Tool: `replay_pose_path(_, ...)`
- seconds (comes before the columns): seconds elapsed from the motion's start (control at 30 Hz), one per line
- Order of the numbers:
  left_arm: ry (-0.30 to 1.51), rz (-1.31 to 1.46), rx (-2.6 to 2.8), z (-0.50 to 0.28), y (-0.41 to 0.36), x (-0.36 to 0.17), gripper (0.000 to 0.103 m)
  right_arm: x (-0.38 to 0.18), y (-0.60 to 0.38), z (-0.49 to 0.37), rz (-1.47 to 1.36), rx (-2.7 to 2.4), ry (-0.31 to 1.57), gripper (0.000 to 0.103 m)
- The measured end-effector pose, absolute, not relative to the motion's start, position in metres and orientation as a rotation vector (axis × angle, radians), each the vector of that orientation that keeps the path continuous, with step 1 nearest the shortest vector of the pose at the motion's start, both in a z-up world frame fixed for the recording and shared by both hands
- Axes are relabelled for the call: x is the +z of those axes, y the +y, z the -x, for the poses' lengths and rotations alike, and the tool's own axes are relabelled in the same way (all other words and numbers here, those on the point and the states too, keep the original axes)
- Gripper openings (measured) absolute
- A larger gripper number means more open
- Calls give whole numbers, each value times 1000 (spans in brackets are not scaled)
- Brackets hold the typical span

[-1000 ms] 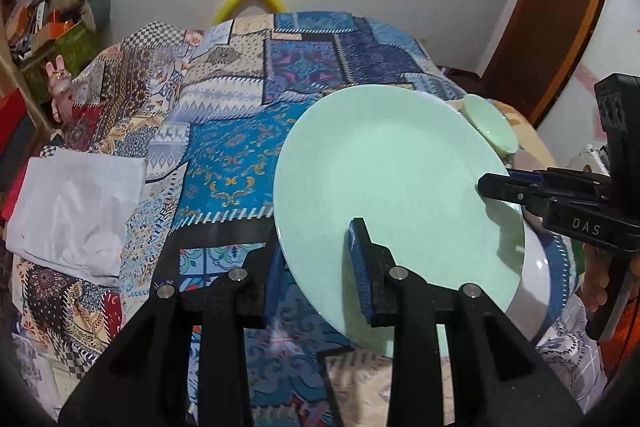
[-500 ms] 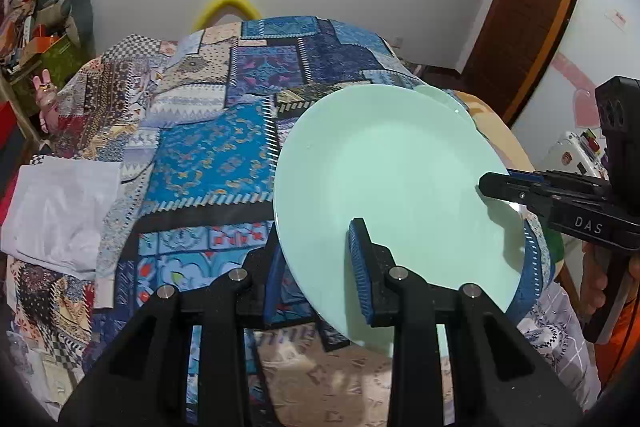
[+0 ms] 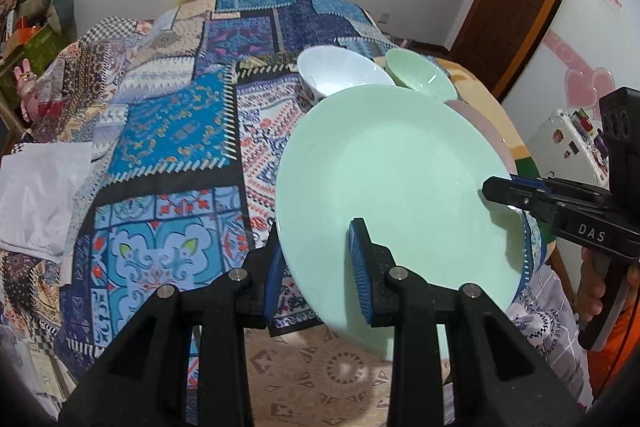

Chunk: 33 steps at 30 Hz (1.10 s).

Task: Organize plates and bowls
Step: 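Carry the mint green plate with both tools over the white plate, then lower the mint green plate onto the white plate and open both tools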

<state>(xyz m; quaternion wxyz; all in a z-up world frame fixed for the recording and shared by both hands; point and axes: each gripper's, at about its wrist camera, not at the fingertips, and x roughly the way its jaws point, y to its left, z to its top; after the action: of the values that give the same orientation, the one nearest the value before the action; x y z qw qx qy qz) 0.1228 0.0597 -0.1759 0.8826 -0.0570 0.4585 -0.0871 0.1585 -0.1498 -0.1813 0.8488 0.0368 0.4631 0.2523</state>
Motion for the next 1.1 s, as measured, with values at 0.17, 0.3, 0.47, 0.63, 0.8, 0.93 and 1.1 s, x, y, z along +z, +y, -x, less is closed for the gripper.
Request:
replay_pose_path(0.17, 983, 114, -191, -126, 52, -188, 31, -193, -158, -158, -91, 524, 1000, 22)
replay_pose_path(0.3, 1012, 113, -199, -130, 46, -199, 31, -203, -163, -157, -102, 511, 1027, 22)
replay_pose_path(0.47, 1050, 105, -210, -136, 38, -214, 31, -216, -170, -157, -117, 493, 1063, 22)
replay_pose_path(0.63, 1077, 90, -221, -142, 31, -224, 31, -225, -174, -159, -123, 474, 1085, 22)
replay_pose_path(0.8, 1088, 76, -221, -149, 24, -231, 31, -227, -176, -159, -123, 461, 1093, 22)
replay_pose_path(0.93, 1081, 60, -214, -152, 23, -231, 32, -225, -180, -158, -143, 462, 1092, 22)
replay_pose_path(1.1, 1072, 10, -189, -155, 19, -232, 32, -227, -183, -155, -154, 466, 1091, 22)
